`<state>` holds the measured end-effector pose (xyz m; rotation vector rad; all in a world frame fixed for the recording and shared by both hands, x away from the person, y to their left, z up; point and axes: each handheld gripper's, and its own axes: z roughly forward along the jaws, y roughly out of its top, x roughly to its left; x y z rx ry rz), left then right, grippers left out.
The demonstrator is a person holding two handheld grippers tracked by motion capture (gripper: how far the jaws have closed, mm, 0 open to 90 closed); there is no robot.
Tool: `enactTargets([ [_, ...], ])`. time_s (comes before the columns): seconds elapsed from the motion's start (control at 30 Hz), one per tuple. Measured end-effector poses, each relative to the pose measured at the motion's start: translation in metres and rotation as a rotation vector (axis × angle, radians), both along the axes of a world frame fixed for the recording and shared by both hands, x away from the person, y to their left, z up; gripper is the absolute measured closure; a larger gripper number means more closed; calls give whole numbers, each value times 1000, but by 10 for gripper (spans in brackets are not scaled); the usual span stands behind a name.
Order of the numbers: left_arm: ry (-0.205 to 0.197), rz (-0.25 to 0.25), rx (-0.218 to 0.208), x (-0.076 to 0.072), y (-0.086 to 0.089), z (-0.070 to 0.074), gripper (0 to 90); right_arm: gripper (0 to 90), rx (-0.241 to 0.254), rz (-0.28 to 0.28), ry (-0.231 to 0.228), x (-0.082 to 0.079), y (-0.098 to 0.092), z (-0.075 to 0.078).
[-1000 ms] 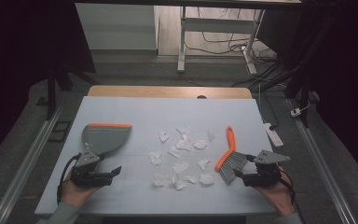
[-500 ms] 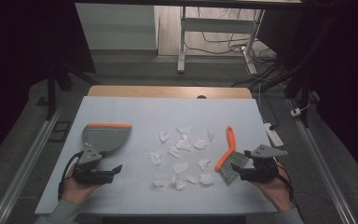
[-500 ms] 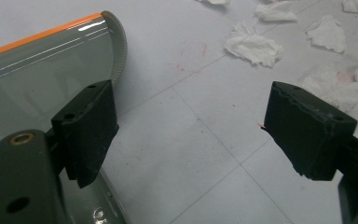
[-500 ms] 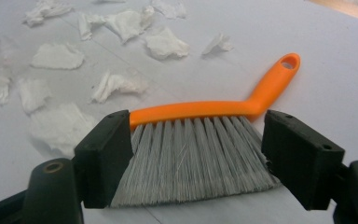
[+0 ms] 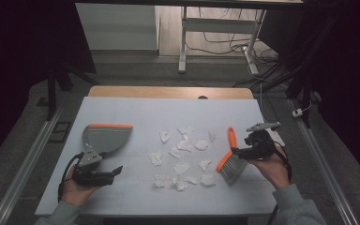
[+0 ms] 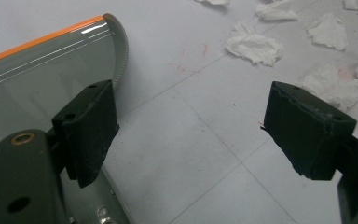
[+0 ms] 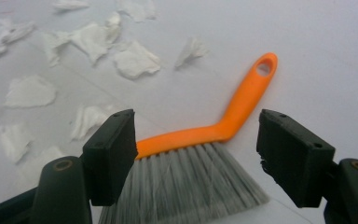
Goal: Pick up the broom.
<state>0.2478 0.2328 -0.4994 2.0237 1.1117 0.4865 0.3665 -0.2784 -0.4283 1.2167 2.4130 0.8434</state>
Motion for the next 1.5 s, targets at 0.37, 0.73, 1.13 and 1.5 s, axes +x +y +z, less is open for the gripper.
enactTargets([
  [0.37,2,-13,18,1,-2,-3,186,306,-125,-122,172,49,26,-11],
  [0.73,1,-28,33,1,-5,-5,186,315,-196,-211,274,72,30,-37],
  [1.13,-2,-33,27,0,-4,-6,186,360,-222,-281,341,83,25,-58],
  [1.5,-3,-29,32,-1,-4,-6,185,581,-236,-343,365,81,31,-61],
])
